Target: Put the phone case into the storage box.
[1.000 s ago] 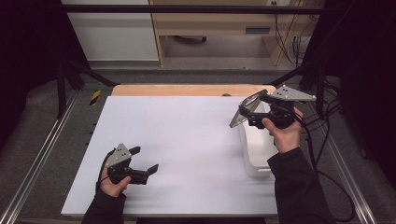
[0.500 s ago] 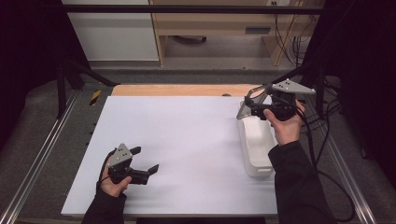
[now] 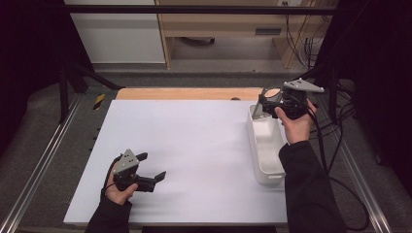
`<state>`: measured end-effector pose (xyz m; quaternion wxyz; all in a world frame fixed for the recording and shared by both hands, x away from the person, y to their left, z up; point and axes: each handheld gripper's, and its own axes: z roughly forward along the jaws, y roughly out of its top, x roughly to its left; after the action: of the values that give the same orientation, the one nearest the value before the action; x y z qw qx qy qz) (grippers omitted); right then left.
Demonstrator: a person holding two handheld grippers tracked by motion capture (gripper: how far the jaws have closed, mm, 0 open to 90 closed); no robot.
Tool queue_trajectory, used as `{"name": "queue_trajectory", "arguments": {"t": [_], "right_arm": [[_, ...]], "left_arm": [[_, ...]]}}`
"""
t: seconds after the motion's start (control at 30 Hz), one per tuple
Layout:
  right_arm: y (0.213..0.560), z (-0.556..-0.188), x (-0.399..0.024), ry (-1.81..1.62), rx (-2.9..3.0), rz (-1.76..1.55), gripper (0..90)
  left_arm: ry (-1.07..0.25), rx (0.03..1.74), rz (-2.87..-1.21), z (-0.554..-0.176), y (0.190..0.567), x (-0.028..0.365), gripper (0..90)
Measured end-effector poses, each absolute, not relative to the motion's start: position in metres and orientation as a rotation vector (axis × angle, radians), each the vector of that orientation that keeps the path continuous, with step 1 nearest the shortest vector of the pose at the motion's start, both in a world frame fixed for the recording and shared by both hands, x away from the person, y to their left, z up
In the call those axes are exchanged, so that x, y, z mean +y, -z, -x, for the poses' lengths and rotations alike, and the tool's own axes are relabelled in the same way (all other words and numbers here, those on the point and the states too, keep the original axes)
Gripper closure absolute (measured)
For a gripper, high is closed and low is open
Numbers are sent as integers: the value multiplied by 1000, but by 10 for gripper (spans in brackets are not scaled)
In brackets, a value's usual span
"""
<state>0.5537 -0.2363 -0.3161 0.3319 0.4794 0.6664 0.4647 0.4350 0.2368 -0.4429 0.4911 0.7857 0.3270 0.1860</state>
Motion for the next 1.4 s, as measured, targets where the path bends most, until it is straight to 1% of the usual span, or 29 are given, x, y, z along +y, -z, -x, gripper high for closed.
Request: {"name": "queue_trajectory", "arguments": {"t": [0.3,0.7,1.4], "right_arm": [[324,-571,-236,-1169,1723,-1300,121],[344,-592,-232,-1099,1723,-1357,121],[368,-611,-225,-1059,1721,-1414,120]], "left_arm": [[-450,791,-1913,-436,444,236,18],[-448,786,-1920,-436,444,235,19],[-445,778,-1931,-437,446,233,19]]}}
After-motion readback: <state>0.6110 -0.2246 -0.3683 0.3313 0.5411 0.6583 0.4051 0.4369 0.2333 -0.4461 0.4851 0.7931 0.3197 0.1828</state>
